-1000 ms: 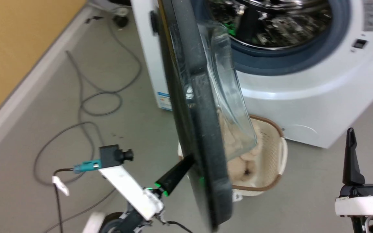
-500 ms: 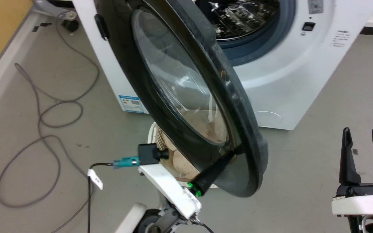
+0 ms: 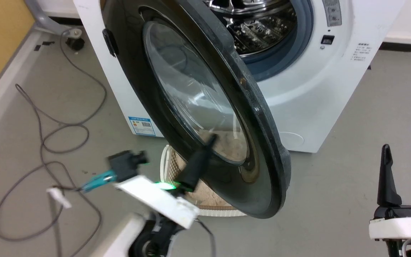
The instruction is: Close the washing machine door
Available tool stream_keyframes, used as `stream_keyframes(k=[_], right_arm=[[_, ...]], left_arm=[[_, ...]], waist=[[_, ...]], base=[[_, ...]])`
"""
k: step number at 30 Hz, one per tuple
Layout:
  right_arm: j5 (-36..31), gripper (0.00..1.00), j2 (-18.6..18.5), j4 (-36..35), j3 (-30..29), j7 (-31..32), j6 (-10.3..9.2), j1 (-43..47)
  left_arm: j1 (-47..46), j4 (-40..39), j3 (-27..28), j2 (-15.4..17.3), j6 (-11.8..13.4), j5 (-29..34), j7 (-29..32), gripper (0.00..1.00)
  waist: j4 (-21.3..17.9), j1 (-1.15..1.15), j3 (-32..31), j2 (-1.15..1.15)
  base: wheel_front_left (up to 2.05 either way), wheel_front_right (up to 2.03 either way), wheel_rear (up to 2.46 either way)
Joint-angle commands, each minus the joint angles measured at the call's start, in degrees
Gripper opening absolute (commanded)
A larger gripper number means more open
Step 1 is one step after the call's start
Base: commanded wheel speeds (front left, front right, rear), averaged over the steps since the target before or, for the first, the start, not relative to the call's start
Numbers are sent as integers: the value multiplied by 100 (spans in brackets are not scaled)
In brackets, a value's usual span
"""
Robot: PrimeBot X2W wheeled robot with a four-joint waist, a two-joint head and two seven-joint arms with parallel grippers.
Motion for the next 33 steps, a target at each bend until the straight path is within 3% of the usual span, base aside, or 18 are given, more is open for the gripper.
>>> stream_keyframes(k=[1,4,7,9,12,13,16,17,18,22,30,31,32,33], right_arm=[[33,100,11,-2,-43,-25,5,33],[11,100,11,-14,-128,-25,5,33],[-38,100,11,-73,-241,-25,5,5],[-75,100,11,-119,-312,-25,5,-28],[-147,100,11,-202,-370,-25,5,-80],[-147,100,11,-202,-370,-25,5,-80],[-204,100,11,-301,-395,-25,5,-160],[-219,100,11,-354,-397,-25,5,-189],[-237,100,11,-405,-389,-25,5,-217],[-211,100,11,-630,-302,-25,5,-343],[197,100,11,-1191,-2,-25,5,-762],[286,93,11,-1283,58,-25,5,-824],[355,51,11,-1389,134,-25,5,-888],[432,23,11,-1492,225,-25,5,-942]], left_arm=[[-101,131,29,199,-26,275,-380,0],[-176,599,288,443,35,1155,-783,0],[-205,814,975,373,680,2329,-847,0],[-82,630,1552,141,990,3003,-850,0],[159,380,1997,29,1389,4150,-851,0],[159,380,1997,29,1389,4150,-851,0],[439,156,2270,-65,1696,4963,-852,0],[544,92,2330,-66,1802,5215,-852,31],[651,75,2341,-17,1900,5487,-852,100],[1043,44,2424,52,2190,6126,-852,100],[1662,-8,2584,-66,2154,6467,-853,100],[1720,-28,2625,-103,2137,6486,-853,100],[1774,-30,2665,-125,2130,6530,-853,100],[1821,-24,2697,-158,2115,6560,-853,100]], waist=[[13,0,-64,0],[48,0,-133,0],[100,0,-186,0],[137,0,-218,0],[193,0,-271,0],[193,0,-271,0],[243,0,-333,0],[262,0,-358,0],[278,0,-379,0],[335,0,-457,0],[437,0,-524,0],[450,0,-524,0],[463,0,-521,0],[476,0,-517,0]], base=[[0,0,0],[0,0,0],[0,0,0],[0,0,0],[0,0,0],[0,0,0],[0,0,0],[0,0,0],[0,0,0],[0,0,0],[0,0,0],[0,0,0],[0,0,0],[0,0,0]])
